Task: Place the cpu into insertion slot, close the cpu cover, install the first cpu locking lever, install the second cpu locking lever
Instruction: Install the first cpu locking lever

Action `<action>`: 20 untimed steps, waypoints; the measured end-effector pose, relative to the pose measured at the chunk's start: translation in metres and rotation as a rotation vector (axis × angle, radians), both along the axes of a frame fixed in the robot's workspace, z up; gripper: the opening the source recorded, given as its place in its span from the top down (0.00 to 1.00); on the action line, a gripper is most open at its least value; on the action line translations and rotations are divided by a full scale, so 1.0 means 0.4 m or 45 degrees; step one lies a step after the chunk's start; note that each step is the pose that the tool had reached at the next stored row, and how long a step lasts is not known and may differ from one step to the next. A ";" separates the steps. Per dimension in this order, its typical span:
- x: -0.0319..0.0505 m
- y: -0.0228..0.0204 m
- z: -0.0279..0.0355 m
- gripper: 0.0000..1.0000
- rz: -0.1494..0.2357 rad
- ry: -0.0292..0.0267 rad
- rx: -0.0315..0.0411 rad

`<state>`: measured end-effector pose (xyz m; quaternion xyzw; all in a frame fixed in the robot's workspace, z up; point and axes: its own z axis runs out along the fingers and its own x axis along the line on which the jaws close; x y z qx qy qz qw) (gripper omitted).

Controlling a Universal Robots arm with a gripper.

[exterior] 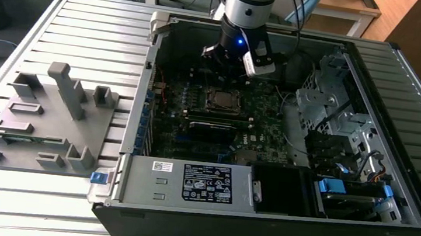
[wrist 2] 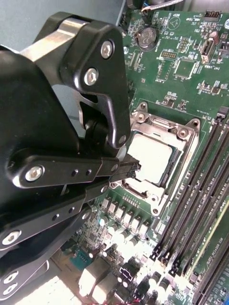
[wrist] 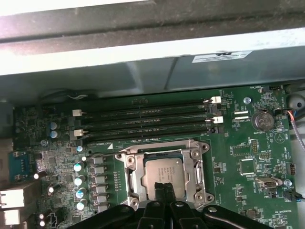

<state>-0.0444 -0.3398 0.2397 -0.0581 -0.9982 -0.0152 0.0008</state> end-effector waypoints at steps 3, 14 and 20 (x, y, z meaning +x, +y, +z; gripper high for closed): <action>-0.008 0.000 0.000 0.89 0.000 0.0000 0.0001; -0.013 0.000 0.013 0.89 0.000 0.0000 0.0000; -0.013 0.000 0.031 0.89 0.000 -0.0001 0.0001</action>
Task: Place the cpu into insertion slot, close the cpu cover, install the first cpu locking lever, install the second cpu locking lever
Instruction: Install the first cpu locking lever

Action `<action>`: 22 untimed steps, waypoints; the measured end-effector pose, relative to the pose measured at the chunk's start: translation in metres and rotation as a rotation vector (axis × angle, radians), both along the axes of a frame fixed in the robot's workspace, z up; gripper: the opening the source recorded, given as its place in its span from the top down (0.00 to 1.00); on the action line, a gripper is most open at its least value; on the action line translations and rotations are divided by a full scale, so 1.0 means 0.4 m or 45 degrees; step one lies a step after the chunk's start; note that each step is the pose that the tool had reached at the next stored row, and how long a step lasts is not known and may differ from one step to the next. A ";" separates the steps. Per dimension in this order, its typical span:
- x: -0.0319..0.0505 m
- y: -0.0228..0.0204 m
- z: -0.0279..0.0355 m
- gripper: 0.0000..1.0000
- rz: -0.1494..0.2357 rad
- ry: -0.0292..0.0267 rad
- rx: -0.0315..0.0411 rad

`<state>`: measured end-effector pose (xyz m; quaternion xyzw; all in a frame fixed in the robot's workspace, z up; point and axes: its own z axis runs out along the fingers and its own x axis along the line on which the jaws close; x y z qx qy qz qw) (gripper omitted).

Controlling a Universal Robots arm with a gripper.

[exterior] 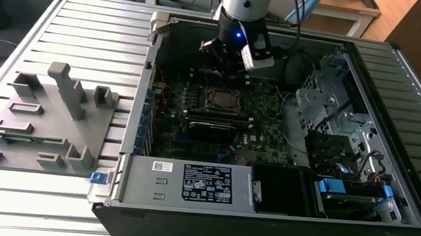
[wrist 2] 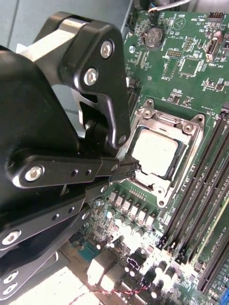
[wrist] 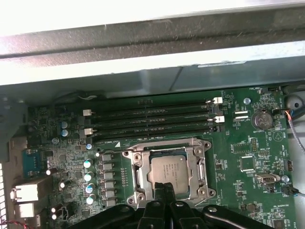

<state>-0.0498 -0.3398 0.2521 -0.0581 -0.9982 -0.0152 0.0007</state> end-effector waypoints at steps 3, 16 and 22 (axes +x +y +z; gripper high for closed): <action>0.000 0.000 0.000 0.89 0.000 -0.0002 0.0003; -0.026 0.000 0.000 0.89 0.000 0.0000 0.0000; -0.051 0.000 0.000 0.89 0.000 -0.0001 0.0001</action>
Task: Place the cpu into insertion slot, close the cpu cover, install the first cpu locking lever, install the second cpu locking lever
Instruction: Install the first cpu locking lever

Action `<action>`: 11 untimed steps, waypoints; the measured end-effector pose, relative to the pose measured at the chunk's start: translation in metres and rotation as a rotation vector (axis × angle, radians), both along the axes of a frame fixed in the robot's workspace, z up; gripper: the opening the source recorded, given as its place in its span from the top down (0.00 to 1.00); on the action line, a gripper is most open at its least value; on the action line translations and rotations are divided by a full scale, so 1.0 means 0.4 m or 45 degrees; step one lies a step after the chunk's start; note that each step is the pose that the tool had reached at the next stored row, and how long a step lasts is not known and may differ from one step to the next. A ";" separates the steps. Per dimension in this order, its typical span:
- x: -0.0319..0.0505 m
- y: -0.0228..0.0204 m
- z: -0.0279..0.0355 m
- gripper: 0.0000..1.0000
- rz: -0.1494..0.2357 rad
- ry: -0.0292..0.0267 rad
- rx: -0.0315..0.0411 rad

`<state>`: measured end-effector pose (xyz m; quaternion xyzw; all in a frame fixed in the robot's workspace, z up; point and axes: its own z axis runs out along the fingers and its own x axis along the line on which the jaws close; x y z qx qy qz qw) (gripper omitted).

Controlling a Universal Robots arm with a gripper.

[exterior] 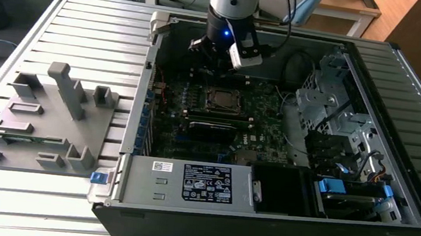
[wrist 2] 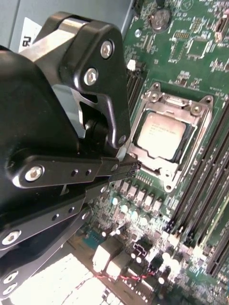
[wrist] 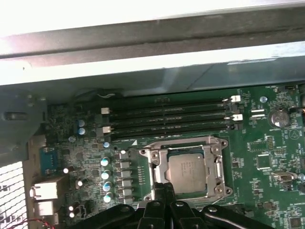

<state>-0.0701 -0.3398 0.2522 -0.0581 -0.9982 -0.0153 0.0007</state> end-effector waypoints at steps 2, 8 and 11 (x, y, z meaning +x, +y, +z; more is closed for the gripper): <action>0.000 0.000 0.000 0.89 0.000 0.0000 0.0000; 0.000 0.000 0.013 0.89 0.000 0.0002 -0.0002; 0.000 0.000 0.017 0.89 0.000 -0.0001 0.0001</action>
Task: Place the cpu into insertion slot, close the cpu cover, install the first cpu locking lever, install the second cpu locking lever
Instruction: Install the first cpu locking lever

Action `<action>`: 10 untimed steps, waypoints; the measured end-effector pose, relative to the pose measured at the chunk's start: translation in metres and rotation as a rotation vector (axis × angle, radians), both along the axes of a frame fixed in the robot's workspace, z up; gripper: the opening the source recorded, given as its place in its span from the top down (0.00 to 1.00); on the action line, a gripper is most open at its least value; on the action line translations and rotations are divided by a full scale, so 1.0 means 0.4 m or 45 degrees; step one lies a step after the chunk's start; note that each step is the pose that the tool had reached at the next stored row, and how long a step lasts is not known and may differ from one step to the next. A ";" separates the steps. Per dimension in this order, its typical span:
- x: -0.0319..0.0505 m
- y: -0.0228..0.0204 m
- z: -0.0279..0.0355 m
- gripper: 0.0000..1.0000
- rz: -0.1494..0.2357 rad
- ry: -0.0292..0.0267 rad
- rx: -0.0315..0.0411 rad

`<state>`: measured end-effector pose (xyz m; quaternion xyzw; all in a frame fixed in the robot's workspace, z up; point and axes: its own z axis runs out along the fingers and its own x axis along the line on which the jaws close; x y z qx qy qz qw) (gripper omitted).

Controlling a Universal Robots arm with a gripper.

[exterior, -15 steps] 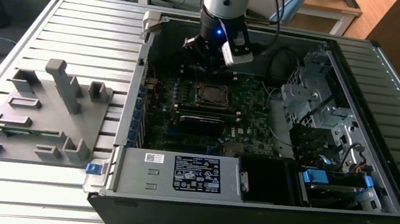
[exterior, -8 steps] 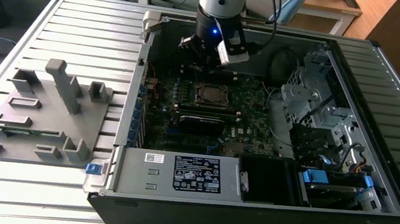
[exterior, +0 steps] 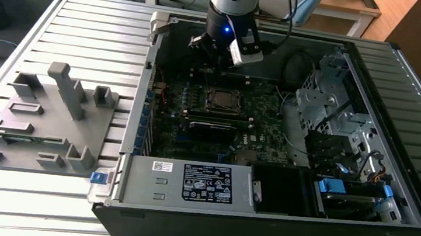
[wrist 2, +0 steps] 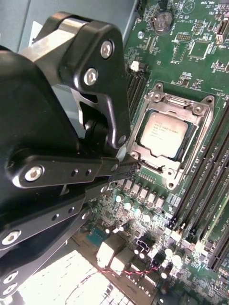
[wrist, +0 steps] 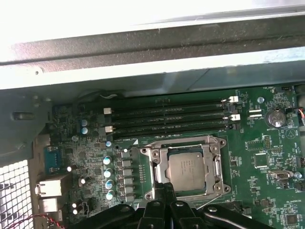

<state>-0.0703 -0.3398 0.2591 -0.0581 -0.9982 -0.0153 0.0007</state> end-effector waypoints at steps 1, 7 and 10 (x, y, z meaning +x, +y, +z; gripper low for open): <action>0.000 0.000 0.000 0.89 0.000 0.0000 0.0000; -0.020 0.000 0.000 0.89 0.000 -0.0001 -0.0002; -0.039 0.000 -0.001 0.89 0.000 -0.0004 -0.0003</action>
